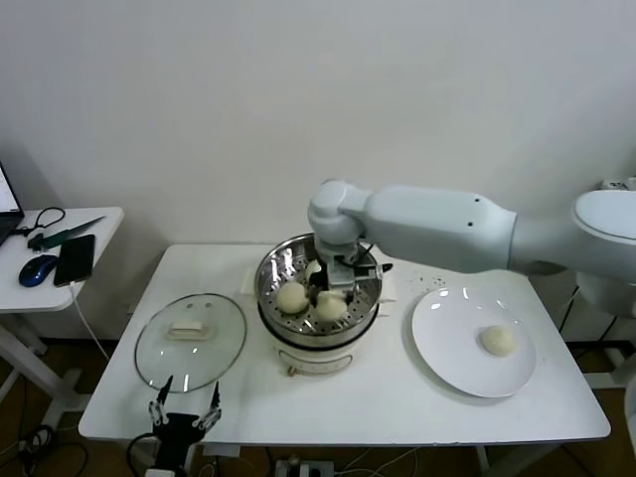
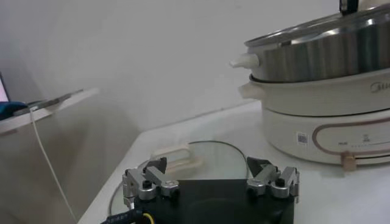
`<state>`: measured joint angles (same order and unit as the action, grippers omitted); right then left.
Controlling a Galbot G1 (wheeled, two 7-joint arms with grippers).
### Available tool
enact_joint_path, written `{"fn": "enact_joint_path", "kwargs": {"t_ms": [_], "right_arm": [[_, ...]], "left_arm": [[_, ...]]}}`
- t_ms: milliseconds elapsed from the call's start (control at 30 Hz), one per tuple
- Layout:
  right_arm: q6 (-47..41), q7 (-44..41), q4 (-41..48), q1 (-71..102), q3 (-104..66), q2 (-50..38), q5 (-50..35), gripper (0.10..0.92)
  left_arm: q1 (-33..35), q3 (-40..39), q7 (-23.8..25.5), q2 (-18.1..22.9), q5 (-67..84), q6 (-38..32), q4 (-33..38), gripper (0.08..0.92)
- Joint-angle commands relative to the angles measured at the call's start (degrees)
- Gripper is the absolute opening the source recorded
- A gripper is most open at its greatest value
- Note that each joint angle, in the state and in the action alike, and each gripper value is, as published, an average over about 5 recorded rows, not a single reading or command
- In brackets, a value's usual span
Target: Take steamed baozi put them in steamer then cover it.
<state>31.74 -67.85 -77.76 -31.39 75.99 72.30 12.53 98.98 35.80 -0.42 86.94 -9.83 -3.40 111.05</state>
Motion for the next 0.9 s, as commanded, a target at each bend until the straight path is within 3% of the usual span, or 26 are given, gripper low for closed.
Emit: {"fn": "enact_joint_path", "kwargs": {"t_ms": [33,300,500,767,900], "right_arm": [[1.01,0.25,-0.47,2.34,0.60,1.64,1.50,0.682],[1.00,-0.14,-0.27,2.47,0.40,1.56,1.40,0.702],[1.56,-1.36,0.08,2.00,-0.96,0.87,1.62,0.811],[0.53,-1.07,1.49,-1.56,-5.23,-4.13,-0.21,0.823],[-3.12,3.17,4.70,-4.08,-5.00,-8.35,-3.66,0.823]], "left_arm": [[-0.39,-0.10,0.05,0.06,0.04,0.11,-0.42,0.823],[-0.55,-0.08,0.01,0.12,-0.01,0.15,-0.65,0.823],[-0.54,-0.05,-0.04,0.20,-0.03,0.21,-0.54,0.823],[-0.59,-0.10,-0.06,0.18,-0.07,0.30,-0.32,0.823],[-0.65,-0.10,-0.06,0.04,-0.08,0.31,-0.32,0.823]]}}
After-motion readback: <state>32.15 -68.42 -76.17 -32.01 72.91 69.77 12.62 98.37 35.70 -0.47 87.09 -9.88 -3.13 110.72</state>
